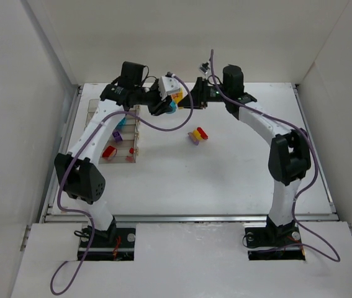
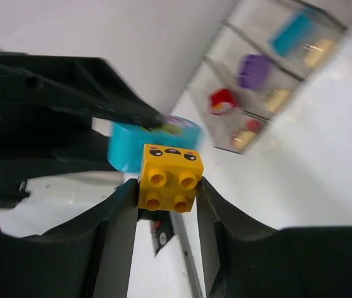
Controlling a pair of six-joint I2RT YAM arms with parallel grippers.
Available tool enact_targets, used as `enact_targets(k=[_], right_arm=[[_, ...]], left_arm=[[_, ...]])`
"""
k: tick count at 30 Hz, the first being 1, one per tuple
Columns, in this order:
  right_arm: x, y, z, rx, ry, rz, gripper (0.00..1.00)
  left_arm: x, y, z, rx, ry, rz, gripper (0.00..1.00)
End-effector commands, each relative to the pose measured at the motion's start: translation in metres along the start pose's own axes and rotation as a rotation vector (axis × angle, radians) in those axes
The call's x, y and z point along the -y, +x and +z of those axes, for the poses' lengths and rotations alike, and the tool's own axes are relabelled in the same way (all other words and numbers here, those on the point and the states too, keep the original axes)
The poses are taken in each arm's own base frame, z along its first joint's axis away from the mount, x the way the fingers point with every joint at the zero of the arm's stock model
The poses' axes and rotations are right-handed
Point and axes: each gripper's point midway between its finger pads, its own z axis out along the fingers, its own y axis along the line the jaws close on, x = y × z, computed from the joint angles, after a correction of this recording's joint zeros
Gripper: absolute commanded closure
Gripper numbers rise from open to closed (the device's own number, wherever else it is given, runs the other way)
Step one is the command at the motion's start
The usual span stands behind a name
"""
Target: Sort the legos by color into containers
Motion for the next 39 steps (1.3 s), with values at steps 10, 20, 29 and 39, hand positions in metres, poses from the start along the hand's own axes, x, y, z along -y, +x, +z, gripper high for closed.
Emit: enact_targets(k=[10, 20, 29, 39], right_arm=[[0.102, -0.056, -0.112, 0.386, 0.375, 0.111, 1.0], [0.11, -0.05, -0.105, 0.367, 0.378, 0.118, 1.0], [0.108, -0.043, -0.106, 0.357, 0.374, 0.126, 1.0], [0.102, -0.042, -0.108, 0.358, 0.374, 0.125, 1.0]], left_arm=[[-0.039, 0.09, -0.075, -0.136, -0.209, -0.262, 1.0], [-0.132, 0.222, -0.103, -0.264, -0.526, -0.647, 1.0], [-0.158, 0.257, -0.114, -0.295, -0.723, -0.578, 1.0], [-0.146, 0.279, -0.11, -0.344, -0.727, -0.622, 0.53]])
